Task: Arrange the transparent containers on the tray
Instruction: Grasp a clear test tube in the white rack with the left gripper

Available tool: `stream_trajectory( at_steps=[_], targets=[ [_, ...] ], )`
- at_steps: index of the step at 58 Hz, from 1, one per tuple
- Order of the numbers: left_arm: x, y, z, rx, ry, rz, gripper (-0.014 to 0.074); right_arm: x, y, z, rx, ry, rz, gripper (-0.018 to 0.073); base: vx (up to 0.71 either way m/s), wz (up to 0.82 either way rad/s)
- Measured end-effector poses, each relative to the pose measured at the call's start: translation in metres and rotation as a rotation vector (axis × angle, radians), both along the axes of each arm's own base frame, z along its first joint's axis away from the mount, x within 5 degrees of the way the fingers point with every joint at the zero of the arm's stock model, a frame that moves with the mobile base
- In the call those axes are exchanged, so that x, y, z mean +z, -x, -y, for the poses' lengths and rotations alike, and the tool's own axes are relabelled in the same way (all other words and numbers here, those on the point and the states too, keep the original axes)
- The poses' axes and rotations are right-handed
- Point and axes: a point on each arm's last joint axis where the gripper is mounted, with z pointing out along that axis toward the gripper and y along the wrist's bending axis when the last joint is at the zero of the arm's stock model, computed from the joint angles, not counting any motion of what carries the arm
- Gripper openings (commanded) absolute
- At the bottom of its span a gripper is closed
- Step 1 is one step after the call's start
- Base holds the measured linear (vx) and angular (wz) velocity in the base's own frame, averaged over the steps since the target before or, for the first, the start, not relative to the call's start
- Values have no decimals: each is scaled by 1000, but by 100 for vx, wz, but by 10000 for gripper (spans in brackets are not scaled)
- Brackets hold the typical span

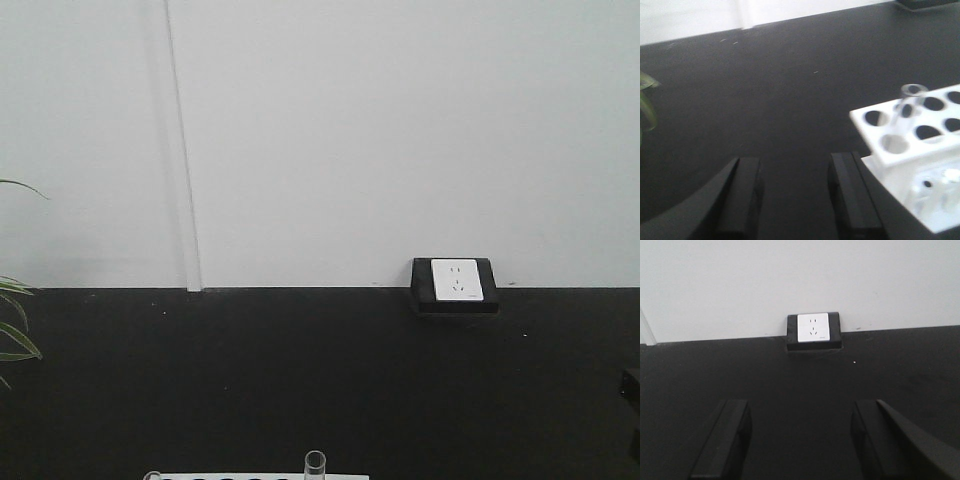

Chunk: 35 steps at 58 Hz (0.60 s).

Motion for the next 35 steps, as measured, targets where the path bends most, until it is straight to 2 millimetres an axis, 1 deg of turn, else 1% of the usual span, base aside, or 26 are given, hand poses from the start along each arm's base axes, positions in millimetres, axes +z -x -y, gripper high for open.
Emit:
stream_trajectory(
  at_steps=[5, 14, 19, 35],
  targets=[
    [-4, -4, 10, -72, -26, 1, 449, -3, -3, 0, 0, 1, -16, 503, 0, 0],
    [-16, -13, 27, -175, -48, -26, 479, -7, -7, 0, 0, 3, -40, 503, 0, 0],
    [-17, -18, 35, -215, -36, -2, 486, -7, -7, 0, 0, 3, -40, 503, 0, 0],
    [-18, -43, 54, -268, -19, 12, 486, -7, -7, 0, 0, 3, -40, 503, 0, 0]
  ],
)
